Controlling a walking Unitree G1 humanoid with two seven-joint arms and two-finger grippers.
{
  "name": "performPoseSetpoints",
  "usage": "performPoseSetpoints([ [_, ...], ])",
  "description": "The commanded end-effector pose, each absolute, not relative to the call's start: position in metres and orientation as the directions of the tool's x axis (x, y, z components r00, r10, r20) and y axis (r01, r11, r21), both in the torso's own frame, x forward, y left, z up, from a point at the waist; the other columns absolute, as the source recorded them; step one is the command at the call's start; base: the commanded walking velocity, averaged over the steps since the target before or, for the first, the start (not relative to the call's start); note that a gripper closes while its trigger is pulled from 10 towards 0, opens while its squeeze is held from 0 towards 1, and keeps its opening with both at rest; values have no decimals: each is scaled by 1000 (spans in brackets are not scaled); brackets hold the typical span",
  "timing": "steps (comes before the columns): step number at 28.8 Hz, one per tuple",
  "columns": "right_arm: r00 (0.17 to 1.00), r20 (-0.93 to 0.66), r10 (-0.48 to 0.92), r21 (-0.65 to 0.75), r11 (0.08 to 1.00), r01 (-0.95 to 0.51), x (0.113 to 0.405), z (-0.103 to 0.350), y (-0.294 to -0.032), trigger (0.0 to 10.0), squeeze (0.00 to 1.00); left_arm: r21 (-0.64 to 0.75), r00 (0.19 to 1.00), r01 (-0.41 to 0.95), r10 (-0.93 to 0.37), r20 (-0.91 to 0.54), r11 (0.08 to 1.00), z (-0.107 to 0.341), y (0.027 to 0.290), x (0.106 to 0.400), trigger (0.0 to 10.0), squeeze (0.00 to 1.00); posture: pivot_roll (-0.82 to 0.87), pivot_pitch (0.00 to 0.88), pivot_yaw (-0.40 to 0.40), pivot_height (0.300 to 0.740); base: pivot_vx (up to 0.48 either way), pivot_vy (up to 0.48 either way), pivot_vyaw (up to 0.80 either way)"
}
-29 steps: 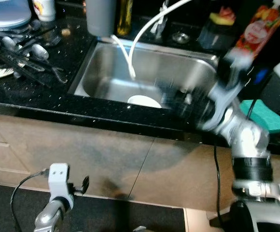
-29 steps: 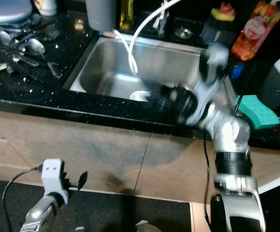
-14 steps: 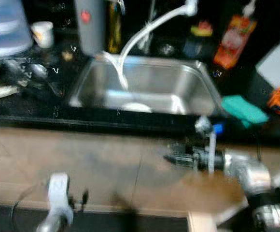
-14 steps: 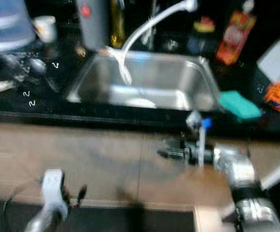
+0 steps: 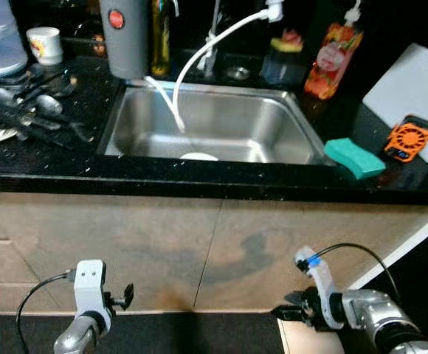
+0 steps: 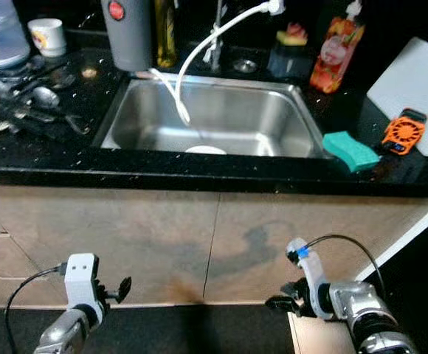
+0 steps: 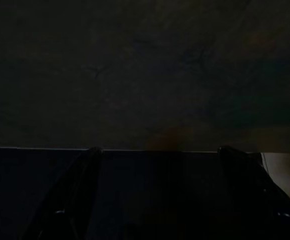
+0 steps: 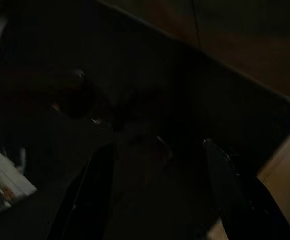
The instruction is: Kitchen organization
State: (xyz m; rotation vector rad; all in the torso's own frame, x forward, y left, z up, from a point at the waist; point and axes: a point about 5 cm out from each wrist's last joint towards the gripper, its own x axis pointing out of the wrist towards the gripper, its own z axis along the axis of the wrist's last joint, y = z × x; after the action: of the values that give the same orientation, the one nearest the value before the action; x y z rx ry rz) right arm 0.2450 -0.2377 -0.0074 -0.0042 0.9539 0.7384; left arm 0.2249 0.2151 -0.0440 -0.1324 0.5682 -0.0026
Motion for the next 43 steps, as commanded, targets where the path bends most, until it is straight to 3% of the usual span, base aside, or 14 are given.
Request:
performPoseSetpoints([
  [1, 415, -783, 463, 224, 832, -507, 243, -16, -243, 10000, 0, -122, 827, -35, -40, -561, 992, -48, 214, 220, 10000, 0, 99, 26, -91, 740, 0, 0, 0],
  [8, 518, -780, 352, 149, 907, -393, 241, -26, -243, 10000, 0, -121, 817, -39, -38, -575, 992, -51, 211, 218, 10000, 0, 103, 23, -95, 740, 0, 0, 0],
  [21, 567, -814, 128, -26, 966, -255, 228, -45, -240, 10000, 0, -104, 733, -18, -58, -677, 994, -66, 196, 204, 10000, 0, 96, 0, -104, 740, 0, 0, 0],
  [28, 518, -855, -4, -74, 991, -114, 203, -61, -245, 10000, 0, -48, 649, 17, -47, -760, 999, -77, 188, 191, 10000, 0, 91, 0, -104, 740, 0, 0, 0],
  [43, 429, -903, -7, -27, 999, -42, 167, -85, -229, 10000, 0, -19, 605, 40, -39, -795, 999, -82, 183, 185, 10000, 0, 112, 0, -100, 740, 0, 0, 0],
])
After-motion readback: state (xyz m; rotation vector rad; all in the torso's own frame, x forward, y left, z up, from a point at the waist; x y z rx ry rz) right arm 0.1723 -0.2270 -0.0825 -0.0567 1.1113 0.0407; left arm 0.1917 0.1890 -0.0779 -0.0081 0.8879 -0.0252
